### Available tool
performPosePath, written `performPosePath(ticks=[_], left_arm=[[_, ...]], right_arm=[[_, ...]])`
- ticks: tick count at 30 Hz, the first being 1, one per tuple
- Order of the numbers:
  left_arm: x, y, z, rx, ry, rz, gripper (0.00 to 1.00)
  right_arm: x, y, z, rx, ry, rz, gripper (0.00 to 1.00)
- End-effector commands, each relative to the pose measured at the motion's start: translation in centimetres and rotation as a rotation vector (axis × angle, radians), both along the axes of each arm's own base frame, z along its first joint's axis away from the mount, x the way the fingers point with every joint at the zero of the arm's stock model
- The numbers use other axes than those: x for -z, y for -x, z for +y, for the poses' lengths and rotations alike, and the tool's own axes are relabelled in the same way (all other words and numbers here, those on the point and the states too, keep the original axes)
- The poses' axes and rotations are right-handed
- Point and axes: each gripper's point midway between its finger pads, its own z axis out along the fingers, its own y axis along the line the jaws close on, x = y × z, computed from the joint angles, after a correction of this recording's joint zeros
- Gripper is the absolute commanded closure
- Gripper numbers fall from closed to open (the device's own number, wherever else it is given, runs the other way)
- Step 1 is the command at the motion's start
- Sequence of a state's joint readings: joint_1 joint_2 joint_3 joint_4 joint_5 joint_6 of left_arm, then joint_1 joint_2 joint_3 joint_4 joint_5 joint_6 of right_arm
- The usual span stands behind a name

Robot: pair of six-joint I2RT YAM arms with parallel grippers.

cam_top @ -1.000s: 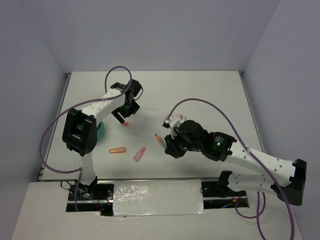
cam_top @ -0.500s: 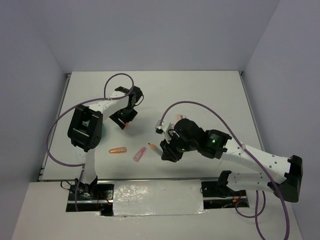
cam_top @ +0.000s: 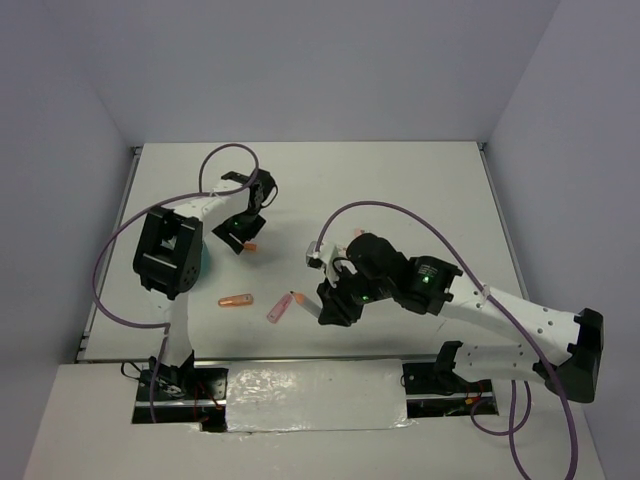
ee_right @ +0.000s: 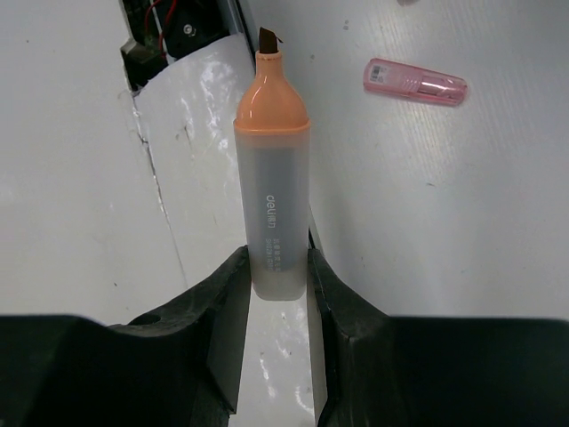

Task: Sort the stationery into containers
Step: Close the pen cap on the pen.

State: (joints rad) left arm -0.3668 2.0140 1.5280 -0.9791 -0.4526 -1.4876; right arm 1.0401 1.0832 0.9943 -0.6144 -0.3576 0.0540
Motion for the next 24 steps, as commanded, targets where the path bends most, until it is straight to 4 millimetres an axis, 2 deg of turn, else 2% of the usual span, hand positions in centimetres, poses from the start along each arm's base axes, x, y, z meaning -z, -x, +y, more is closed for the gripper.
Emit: performPosePath(ticks=[1,8,11,12,16,17,20,21,22,24], left_arm=[[0.4,-1.0,0.4,0.014,-0.021,-0.009,0.27],[1.9,-1.0,-0.2,0.029,0.015,0.004,0.36],[2.4,-0.9,-0.3,0.033,0.019,0.006,0.47],[2.5,-0.9,-0.2,0.037,0.014,0.009,0.55],[2.8,-1.1,0.0,0.062,-0.003,0.015,0.60],[3.0,-0.9,0.1,0.067,-0.005,0.020,0.64],[2.7,-0.7,-0.1,0.090,0.015,0.003,0.84],[2.4,-0.6,-0.4,0.104,0.034,-0.005,0.95],[1.5,-0.8,-0.6,0.117,0.056,-0.047,1.00],[0.2,-1.2,-1.3,0.179,0.099,-0.107,1.00]], right_arm=[[-2.3,-0.1,0.9,-0.021,-0.056,-0.018,1.00],[-3.1,-0.3,1.1,-0.014,-0.063,-0.021,1.00],[-3.0,-0.3,1.0,-0.007,-0.060,-0.016,1.00],[-3.1,-0.2,1.1,-0.010,-0.062,-0.011,1.00],[-3.5,-0.1,1.1,-0.003,-0.082,-0.003,1.00],[-3.7,0.0,1.1,0.002,-0.090,-0.003,1.00],[-3.8,-0.2,1.1,0.022,-0.100,-0.002,1.00],[-4.0,-0.4,1.0,0.035,-0.107,-0.006,1.00],[-4.2,-0.6,1.2,0.050,-0.119,-0.010,1.00],[-3.6,-1.8,0.9,0.148,-0.108,-0.008,1.00]])
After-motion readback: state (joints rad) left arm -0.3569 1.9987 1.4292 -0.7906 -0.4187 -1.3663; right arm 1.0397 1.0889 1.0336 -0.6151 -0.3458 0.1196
